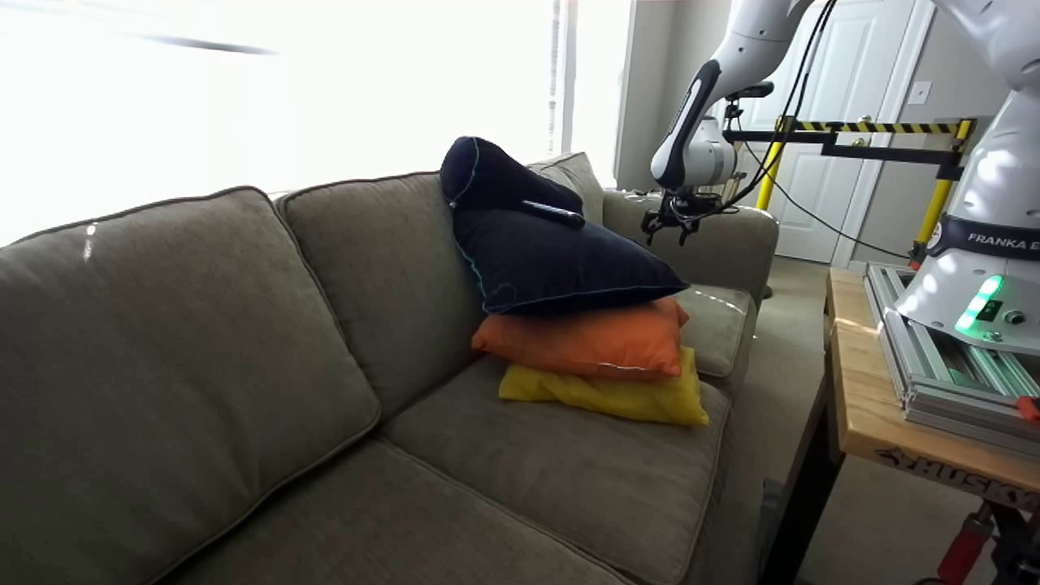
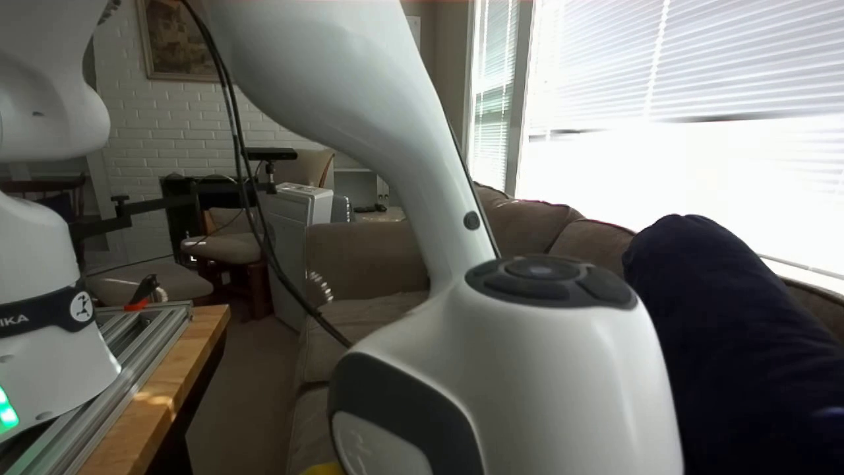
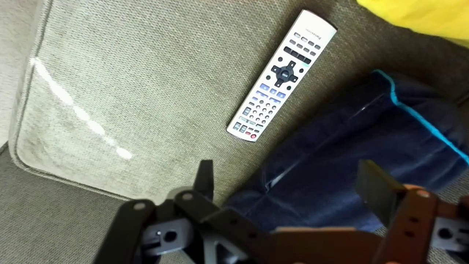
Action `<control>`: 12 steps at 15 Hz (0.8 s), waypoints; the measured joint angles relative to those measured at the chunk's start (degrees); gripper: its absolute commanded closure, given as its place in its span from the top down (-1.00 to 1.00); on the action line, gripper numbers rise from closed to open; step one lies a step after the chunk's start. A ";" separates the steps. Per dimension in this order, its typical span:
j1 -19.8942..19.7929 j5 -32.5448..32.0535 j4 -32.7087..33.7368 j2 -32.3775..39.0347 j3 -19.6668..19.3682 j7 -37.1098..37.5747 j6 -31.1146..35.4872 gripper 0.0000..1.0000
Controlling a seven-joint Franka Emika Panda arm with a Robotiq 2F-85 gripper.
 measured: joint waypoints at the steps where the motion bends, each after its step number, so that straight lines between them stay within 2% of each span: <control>1: -1.24 0.00 1.92 1.67 1.10 -0.40 0.00 1.00; 4: -3.97 -0.05 7.51 6.54 3.40 -1.86 -0.30 1.00; 7: -5.02 -0.08 12.44 11.01 4.14 -3.05 -2.23 1.00; 12: -3.24 -0.08 19.30 17.03 1.08 -1.55 -5.81 1.00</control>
